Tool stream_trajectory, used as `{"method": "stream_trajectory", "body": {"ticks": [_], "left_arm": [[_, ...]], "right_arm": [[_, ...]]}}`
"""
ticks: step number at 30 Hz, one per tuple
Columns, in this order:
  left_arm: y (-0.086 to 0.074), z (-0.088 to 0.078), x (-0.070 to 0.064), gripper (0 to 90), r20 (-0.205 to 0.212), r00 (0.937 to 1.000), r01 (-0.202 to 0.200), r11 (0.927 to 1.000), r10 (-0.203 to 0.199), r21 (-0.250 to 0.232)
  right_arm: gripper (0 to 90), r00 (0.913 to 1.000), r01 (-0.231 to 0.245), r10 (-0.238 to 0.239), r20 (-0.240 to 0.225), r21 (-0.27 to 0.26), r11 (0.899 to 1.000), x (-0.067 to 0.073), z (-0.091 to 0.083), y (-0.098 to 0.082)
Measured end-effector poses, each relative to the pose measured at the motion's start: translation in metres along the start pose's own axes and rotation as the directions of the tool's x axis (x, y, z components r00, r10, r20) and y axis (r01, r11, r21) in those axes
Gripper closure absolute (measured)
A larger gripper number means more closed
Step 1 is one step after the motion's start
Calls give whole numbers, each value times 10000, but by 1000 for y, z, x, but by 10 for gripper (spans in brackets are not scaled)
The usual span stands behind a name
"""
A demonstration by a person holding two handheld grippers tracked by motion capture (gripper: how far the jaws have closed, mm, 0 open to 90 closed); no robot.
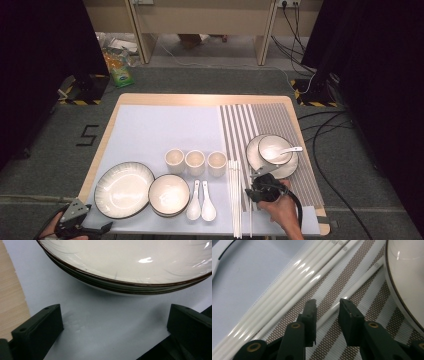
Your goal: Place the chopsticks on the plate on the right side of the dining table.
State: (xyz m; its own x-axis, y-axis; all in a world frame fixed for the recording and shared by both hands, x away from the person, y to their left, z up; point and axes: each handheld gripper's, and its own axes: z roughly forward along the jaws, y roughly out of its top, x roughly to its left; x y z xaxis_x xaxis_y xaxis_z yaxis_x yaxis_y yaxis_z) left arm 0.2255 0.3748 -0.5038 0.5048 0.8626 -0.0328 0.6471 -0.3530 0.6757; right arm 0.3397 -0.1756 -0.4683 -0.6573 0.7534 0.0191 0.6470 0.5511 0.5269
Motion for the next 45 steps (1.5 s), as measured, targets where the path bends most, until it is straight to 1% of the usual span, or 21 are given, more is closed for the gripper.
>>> {"method": "stream_trajectory", "body": {"ticks": [3,8,11,12,14,16,21,24,25,26,27,28,34,36,37,38,39,40,41,42,45], "left_arm": [[0,0,0,0,0,10000,0,10000,0,3],[0,0,0,0,-2,10000,3,10000,-3,-2],[0,0,0,0,-12,10000,-33,10000,33,37],[0,0,0,0,10,10000,-3,10000,3,-22],[0,0,0,0,3,10000,10,10000,-10,2],[0,0,0,0,2,10000,4,10000,-4,2],[0,-1,0,0,48,10000,1,10000,-1,86],[0,-1,0,0,51,10000,-8,10000,7,57],[0,-1,0,0,51,10000,-8,10000,7,57],[0,0,0,0,50,10000,33,10000,-34,80],[0,0,0,0,50,10000,33,10000,-34,80],[0,-1,0,0,37,10000,-1,10000,0,66],[0,-1,0,0,41,10000,1,10000,-1,60],[1,-1,0,0,25,10000,-4,10000,4,84],[1,-1,0,0,25,10000,-4,10000,4,84],[0,-1,0,0,31,10000,-4,10000,4,74],[0,-1,0,0,31,10000,-4,10000,4,74],[0,-1,0,0,39,10000,-38,10000,38,78],[0,-1,0,0,39,10000,-38,10000,38,78],[0,-1,0,0,69,10000,29,9999,-30,105],[0,-1,1,0,55,10000,-42,10000,42,63]], "right_arm": [[667,9999,-123,123,61,80,9999,-4,-2,-2],[730,9999,-103,105,-39,317,9994,-11,-4,-2],[742,9998,-145,152,-150,467,9988,-14,-5,-1],[754,9995,-225,242,-217,733,9971,-17,-7,0],[764,9992,-261,287,-267,937,9953,-21,-9,-1],[773,9977,-489,536,-414,1063,9931,-25,-10,-2],[792,9959,-629,705,-568,1259,9901,-32,-13,-4],[817,9968,-481,587,-546,1782,9828,-35,-17,-5],[817,9968,-481,587,-546,1782,9828,-35,-17,-5],[830,9982,-322,421,-438,2078,9776,-36,-18,-5],[830,9982,-322,421,-438,2078,9776,-36,-18,-5],[838,9985,-269,370,-393,2324,9722,-38,-20,-5],[838,9977,-315,457,-497,2558,9662,-42,-19,-3],[837,9981,-224,377,-481,2854,9581,-42,-18,1],[837,9981,-224,377,-481,2854,9581,-42,-18,1],[836,9989,-165,291,-368,3060,9519,-40,-16,4],[836,9989,-165,291,-368,3060,9519,-40,-16,4],[836,9988,-161,302,-382,3257,9453,-39,-15,7],[836,9988,-161,302,-382,3257,9453,-39,-15,7],[840,9985,-189,352,-420,3395,9404,-40,-15,9],[844,9987,-138,296,-410,3425,9394,-39,-15,9]]}}
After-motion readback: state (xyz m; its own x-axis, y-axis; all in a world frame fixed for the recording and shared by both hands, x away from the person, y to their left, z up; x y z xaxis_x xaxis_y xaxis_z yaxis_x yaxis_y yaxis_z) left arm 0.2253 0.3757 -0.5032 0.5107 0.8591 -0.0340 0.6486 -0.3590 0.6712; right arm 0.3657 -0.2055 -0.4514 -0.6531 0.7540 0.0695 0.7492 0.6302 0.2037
